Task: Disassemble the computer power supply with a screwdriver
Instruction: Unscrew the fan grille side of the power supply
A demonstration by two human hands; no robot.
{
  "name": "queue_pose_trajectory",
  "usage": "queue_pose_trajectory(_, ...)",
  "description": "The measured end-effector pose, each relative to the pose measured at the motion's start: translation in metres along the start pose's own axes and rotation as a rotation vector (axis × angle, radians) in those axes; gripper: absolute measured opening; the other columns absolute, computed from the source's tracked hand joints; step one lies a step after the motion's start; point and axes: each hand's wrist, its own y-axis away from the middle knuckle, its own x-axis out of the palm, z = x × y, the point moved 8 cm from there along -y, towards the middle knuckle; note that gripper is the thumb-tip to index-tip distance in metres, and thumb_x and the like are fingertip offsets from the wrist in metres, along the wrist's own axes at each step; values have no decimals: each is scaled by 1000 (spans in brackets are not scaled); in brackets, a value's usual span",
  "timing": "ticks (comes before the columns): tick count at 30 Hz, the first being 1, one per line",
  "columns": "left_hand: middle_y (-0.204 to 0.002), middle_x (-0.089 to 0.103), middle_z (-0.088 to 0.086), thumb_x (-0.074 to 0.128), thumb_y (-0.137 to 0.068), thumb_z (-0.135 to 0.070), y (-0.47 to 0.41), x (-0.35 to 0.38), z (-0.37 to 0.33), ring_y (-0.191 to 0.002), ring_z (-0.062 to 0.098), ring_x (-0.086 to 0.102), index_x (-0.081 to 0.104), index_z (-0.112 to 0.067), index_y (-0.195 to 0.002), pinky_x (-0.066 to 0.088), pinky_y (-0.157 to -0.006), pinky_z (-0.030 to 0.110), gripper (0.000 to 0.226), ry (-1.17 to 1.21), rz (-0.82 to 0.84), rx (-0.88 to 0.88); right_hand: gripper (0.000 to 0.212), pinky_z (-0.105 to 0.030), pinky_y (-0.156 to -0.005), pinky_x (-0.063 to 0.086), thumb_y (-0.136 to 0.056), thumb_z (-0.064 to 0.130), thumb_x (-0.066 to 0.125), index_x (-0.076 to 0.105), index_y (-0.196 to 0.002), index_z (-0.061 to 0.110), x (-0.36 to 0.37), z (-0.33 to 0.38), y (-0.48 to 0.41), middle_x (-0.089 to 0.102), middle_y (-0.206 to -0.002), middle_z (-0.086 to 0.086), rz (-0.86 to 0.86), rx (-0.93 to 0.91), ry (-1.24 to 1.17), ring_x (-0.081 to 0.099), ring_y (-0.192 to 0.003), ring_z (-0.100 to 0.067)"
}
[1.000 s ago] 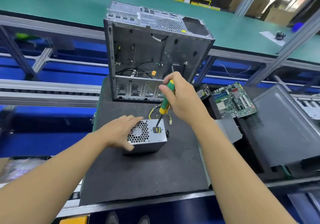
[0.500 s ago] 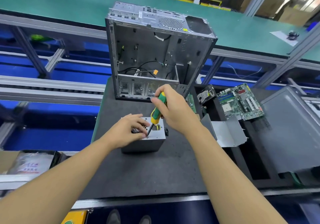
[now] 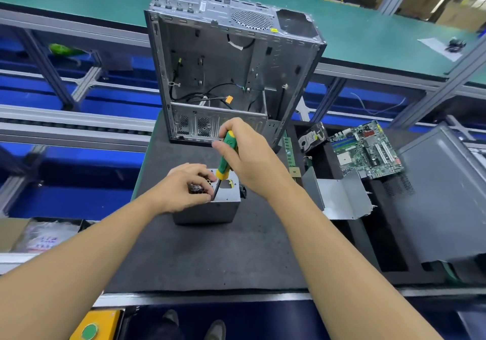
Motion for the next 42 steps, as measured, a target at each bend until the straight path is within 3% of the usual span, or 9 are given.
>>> queue_pose_trajectory(3,-117,65,-12,83,-79,-18,0,-1,-2,-125,10,48,72,-37,-75,25,-111,24,22,17,-3,-14,11,-23,-63,37,-101,29,53,49,-104,19,0,0,-3,47,-82,10,2,7,3,44,-69,-6)
queue_pose_trajectory(10,-117,63,-14,80,-83,-16,-2,-3,-2,-122,3,46,77,-22,-80,20,-110,18,7,-31,26,-7,10,-34,-69,47,-102,29,52,48,-103,21,1,0,-8,51,-85,7,6,32,-4,51,-67,-4)
queue_pose_trajectory(14,-116,62,-18,82,-81,-20,-1,-3,-2,-116,-5,44,76,-21,-83,24,-109,22,6,-23,16,0,10,-44,-76,52,-101,29,53,49,-104,20,2,0,-11,56,-87,2,20,49,-15,58,-76,-15)
queue_pose_trajectory(18,-116,63,-16,82,-81,-21,-1,-4,-3,-118,1,47,76,-23,-80,23,-110,21,7,-35,18,-1,12,-32,-67,48,-101,31,52,48,-104,19,4,2,-12,51,-83,6,30,37,18,51,-70,-11)
queue_pose_trajectory(21,-117,63,-15,81,-82,-19,-1,-3,-4,-122,8,48,70,-34,-77,15,-105,7,19,-41,25,-6,12,-18,-59,35,-101,30,52,48,-104,20,5,2,-12,47,-82,11,25,34,43,44,-66,-4)
queue_pose_trajectory(24,-119,63,-13,80,-83,-20,1,-4,-3,-124,8,46,70,-34,-78,10,-103,4,18,-39,19,-18,12,-16,-58,34,-101,28,53,49,-105,18,5,4,-11,47,-83,11,27,30,53,44,-66,-2)
queue_pose_trajectory(31,-110,61,-18,79,-83,-13,0,-5,-4,-114,9,48,75,-23,-83,28,-112,34,11,-32,24,-13,10,-19,-67,35,-99,26,58,51,-103,20,11,22,-9,51,-89,13,180,-113,162,49,-79,-6)
queue_pose_trajectory(36,-124,61,-17,77,-82,-11,3,-3,3,-133,4,37,77,-23,-82,9,-105,4,12,7,34,-71,25,-35,-67,40,-97,43,55,52,-95,18,4,15,-22,53,-84,8,98,-43,456,50,-81,-18)
queue_pose_trajectory(42,-111,65,-14,84,-77,-17,2,-3,-2,-119,7,48,77,-19,-76,26,-113,35,8,-6,-15,-25,15,-38,-73,45,-96,31,59,57,-95,16,9,27,-17,53,-89,4,148,-105,361,49,-82,-17)
